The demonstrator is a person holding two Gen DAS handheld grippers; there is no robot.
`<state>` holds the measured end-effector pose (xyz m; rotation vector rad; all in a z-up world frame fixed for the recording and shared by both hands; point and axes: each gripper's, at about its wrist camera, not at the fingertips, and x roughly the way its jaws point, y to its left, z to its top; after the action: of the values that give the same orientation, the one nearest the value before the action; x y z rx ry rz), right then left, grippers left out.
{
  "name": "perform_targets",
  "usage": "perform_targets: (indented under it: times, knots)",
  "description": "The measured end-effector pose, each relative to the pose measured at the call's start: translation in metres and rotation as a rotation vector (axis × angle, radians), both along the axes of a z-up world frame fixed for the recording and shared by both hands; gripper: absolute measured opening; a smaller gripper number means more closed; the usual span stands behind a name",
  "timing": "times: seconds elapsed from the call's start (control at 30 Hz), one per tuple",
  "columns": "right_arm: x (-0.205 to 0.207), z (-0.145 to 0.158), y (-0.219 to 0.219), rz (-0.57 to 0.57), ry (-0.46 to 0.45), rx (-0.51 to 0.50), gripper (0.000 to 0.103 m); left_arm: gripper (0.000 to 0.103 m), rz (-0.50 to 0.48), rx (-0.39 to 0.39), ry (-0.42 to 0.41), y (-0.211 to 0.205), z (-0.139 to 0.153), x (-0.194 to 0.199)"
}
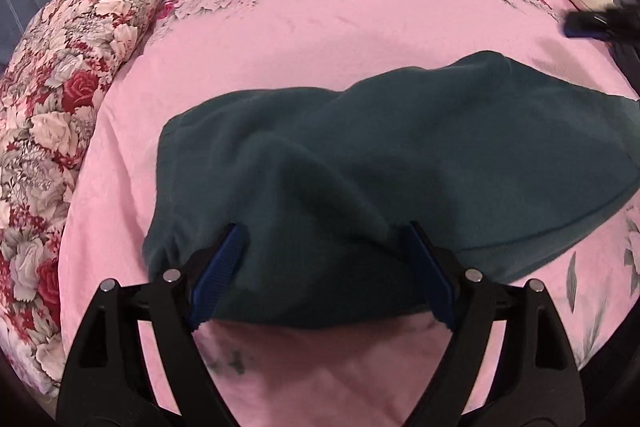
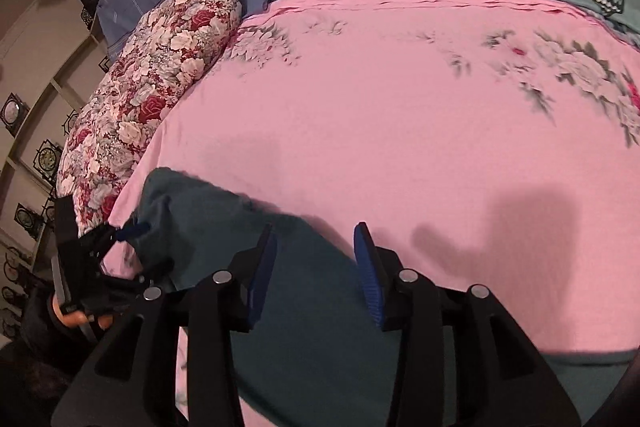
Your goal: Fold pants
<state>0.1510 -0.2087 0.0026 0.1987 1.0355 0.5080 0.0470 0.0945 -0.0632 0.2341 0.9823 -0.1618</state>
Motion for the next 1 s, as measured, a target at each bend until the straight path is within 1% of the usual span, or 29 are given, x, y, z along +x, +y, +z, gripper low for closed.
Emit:
perform_targets:
  times: [0.07,0.13,0.17,0.27,0.33,0.37,0.43,0.5,0.57,0.63,0.67,0.77,0.8,0.83,1.0]
  knots:
    - [0.029,-0.013,0.024,0.033,0.047,0.0,0.041,0.084,0.002,0.012,0.001,0.006,0.001,-0.007]
    - [0.045,-0.028,0.039,0.051,0.098,-0.017,0.041,0.085,0.012,0.017,0.012,0.018,0.0,-0.013]
    - [0.05,-0.037,0.045,0.067,0.14,-0.013,0.041,0.085,0.02,0.014,0.018,0.023,0.0,-0.016]
    - [0.043,-0.052,0.055,0.151,0.258,0.022,0.041,0.084,0.029,0.014,0.021,0.035,0.005,-0.025]
    - [0.029,-0.055,0.056,0.219,0.332,0.062,0.041,0.082,0.011,-0.001,-0.012,0.034,0.015,-0.031]
    - [0.023,-0.055,0.057,0.242,0.351,0.057,0.041,0.082,-0.001,-0.008,-0.032,0.031,0.019,-0.031]
    - [0.022,-0.054,0.054,0.236,0.375,0.075,0.041,0.083,-0.043,-0.025,-0.081,0.019,0.032,-0.027]
    - [0.026,-0.054,0.048,0.221,0.388,0.097,0.042,0.083,-0.089,-0.037,-0.102,0.002,0.035,-0.018]
    - [0.033,-0.057,0.047,0.198,0.42,0.143,0.043,0.083,-0.121,-0.04,-0.095,-0.014,0.031,-0.005]
    - [0.036,-0.061,0.049,0.2,0.457,0.176,0.044,0.083,-0.152,-0.043,-0.086,-0.032,0.023,0.009]
    - [0.035,-0.063,0.05,0.203,0.477,0.19,0.047,0.083,-0.163,-0.043,-0.078,-0.039,0.018,0.014]
    - [0.028,-0.064,0.046,0.201,0.53,0.227,0.047,0.083,-0.177,-0.047,-0.028,-0.052,0.001,0.027]
    - [0.025,-0.064,0.044,0.206,0.546,0.235,0.047,0.084,-0.178,-0.041,-0.021,-0.055,-0.004,0.027]
    - [0.022,-0.065,0.043,0.208,0.554,0.236,0.047,0.085,-0.176,-0.047,-0.03,-0.054,-0.005,0.027]
    - [0.019,-0.069,0.044,0.197,0.56,0.229,0.047,0.086,-0.173,-0.063,-0.019,-0.052,-0.005,0.029]
